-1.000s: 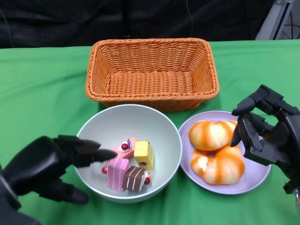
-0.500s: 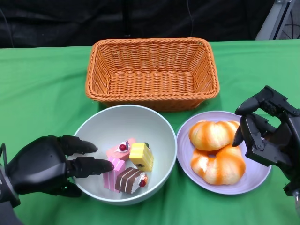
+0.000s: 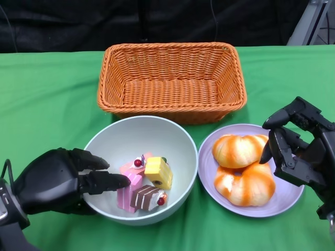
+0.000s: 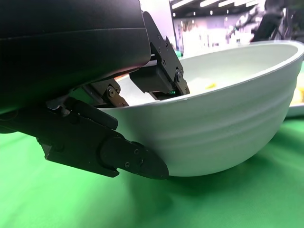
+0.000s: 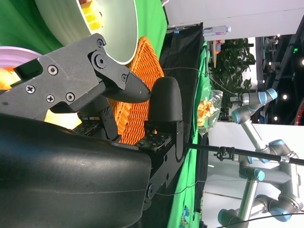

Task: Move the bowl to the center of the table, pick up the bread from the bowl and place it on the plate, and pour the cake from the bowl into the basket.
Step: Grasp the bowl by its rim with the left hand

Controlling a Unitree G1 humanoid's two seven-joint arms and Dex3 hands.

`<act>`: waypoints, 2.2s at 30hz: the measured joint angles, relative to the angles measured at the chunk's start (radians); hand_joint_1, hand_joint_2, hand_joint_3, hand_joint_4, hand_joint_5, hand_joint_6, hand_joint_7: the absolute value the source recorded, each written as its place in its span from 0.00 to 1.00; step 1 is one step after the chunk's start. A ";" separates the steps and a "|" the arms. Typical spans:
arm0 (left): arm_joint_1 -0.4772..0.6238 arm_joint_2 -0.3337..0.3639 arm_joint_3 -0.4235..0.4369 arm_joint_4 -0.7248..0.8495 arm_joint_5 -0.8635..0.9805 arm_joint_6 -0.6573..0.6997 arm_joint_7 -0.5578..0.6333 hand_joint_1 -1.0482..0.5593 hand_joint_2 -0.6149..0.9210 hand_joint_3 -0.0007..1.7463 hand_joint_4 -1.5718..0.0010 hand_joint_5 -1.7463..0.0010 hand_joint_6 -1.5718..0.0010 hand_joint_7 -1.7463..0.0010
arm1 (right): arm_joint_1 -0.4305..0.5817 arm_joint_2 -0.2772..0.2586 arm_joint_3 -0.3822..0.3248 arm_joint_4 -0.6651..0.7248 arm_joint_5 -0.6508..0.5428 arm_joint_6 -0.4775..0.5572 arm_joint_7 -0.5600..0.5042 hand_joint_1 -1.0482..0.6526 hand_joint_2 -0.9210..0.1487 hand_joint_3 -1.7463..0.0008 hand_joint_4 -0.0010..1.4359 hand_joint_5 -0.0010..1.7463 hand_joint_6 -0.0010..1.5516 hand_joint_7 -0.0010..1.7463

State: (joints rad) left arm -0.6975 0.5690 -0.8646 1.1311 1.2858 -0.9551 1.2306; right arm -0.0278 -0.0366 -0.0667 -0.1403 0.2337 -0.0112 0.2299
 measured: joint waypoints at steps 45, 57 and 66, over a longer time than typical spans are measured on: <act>0.001 0.069 -0.033 -0.033 -0.068 -0.116 0.030 0.28 1.00 0.08 0.50 0.98 0.52 0.99 | 0.003 -0.002 -0.006 -0.074 0.019 0.083 -0.016 0.57 0.21 0.46 0.42 1.00 0.35 0.84; -0.017 0.069 -0.026 -0.083 -0.078 -0.143 -0.082 0.30 1.00 0.07 0.46 0.97 0.50 0.99 | 0.004 -0.002 -0.006 -0.082 0.026 0.084 -0.015 0.56 0.22 0.47 0.43 1.00 0.36 0.82; -0.018 0.074 0.005 -0.096 -0.115 -0.177 -0.168 0.32 1.00 0.05 0.41 0.96 0.46 0.98 | 0.006 -0.002 -0.006 -0.102 0.024 0.087 -0.021 0.56 0.22 0.47 0.42 1.00 0.36 0.82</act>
State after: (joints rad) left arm -0.7152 0.6431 -0.8591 1.0354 1.1708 -1.1321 1.0622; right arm -0.0219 -0.0387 -0.0727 -0.2419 0.2574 0.0760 0.2087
